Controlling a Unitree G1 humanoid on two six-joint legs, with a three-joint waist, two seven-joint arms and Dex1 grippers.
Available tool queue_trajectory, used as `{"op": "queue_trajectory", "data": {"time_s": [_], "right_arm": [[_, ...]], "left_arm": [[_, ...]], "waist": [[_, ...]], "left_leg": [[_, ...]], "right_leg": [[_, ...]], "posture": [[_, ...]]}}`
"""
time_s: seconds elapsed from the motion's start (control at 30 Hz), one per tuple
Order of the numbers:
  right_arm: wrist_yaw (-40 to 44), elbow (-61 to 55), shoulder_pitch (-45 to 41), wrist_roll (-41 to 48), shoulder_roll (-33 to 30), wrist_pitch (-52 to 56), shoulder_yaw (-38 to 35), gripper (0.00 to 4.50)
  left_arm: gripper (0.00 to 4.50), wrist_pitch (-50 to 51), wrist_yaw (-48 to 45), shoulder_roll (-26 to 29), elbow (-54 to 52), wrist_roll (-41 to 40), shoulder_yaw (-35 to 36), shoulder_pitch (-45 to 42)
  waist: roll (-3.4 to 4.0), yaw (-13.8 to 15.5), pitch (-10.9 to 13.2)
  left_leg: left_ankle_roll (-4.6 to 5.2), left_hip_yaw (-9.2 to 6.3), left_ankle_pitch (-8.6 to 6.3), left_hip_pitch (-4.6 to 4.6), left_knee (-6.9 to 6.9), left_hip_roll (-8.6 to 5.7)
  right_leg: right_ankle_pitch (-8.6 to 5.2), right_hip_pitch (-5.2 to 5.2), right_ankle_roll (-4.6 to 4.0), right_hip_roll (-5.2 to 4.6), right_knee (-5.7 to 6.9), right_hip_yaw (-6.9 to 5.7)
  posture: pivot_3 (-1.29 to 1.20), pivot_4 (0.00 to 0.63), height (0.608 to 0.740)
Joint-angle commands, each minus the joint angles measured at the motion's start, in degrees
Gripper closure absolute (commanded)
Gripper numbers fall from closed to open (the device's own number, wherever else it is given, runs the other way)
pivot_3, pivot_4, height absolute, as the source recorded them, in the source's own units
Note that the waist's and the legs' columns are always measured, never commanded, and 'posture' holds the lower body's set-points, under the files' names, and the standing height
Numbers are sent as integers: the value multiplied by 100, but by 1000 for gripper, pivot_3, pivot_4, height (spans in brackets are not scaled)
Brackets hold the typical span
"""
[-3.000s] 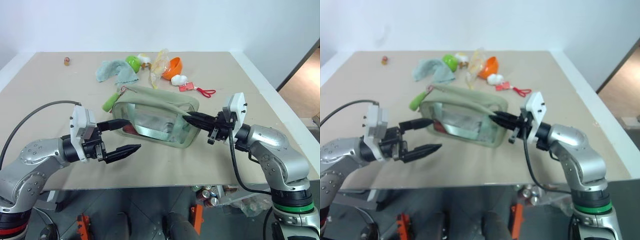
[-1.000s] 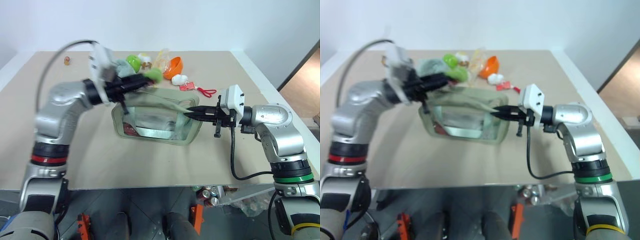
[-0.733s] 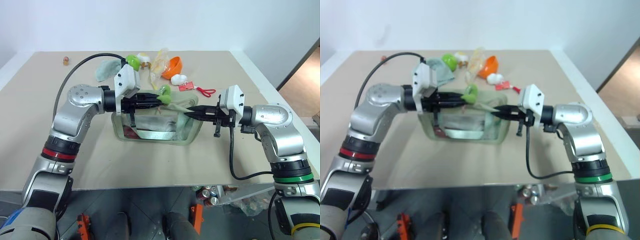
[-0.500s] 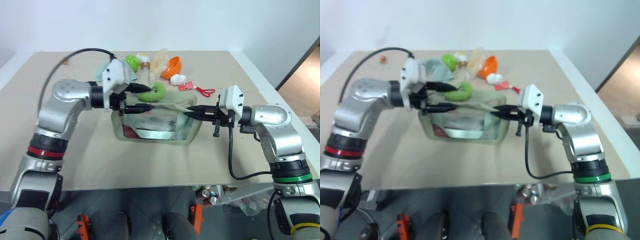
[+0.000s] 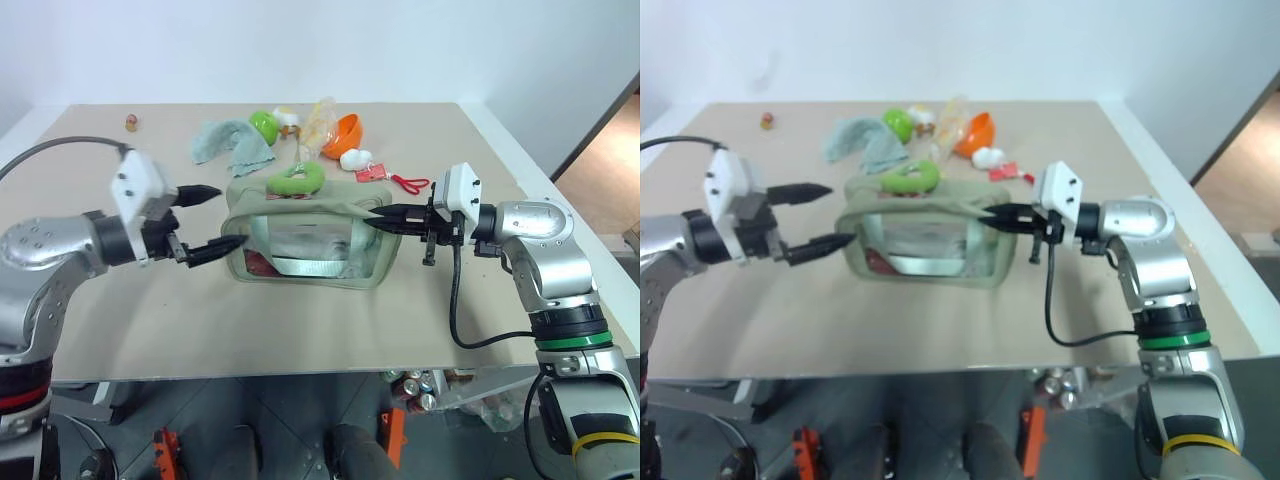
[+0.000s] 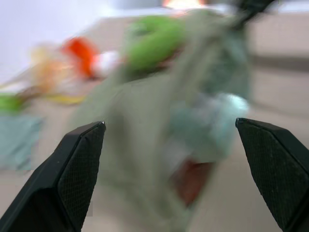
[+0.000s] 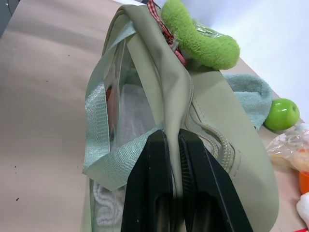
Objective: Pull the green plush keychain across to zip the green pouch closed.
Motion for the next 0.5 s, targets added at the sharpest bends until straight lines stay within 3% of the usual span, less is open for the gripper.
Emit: {"op": "queue_trajectory", "data": {"time_s": [0.03,0.23,0.33,0.5], "right_arm": [[93,-104,-130,3,0,-42,29,4500],[96,-168,-102,-19,-78,12,-9,4500],[86,-231,-84,-8,-103,55,-22,4500],[35,-355,-50,16,-112,151,-52,4500]], "left_arm": [[16,-161,676,-382,-153,-40,247,86],[16,-203,904,-965,-106,-201,-127,284],[798,-221,907,-1143,14,-264,-233,278],[2487,-255,938,-1233,215,-231,-392,215]], "waist": [[0,1,0],[0,-4,0],[0,-3,0],[0,-4,0]], "left_leg": [[0,0,0,0,3,-1],[-1,7,0,4,4,-1],[-1,6,0,3,4,-2],[-1,6,0,4,3,-2]], "right_leg": [[3,2,3,-1,0,0],[8,3,5,0,-1,8],[8,3,5,0,-1,9],[8,2,4,2,-1,9]], "posture": [[0,150,740],[0,150,740],[0,150,740],[0,150,740]]}}
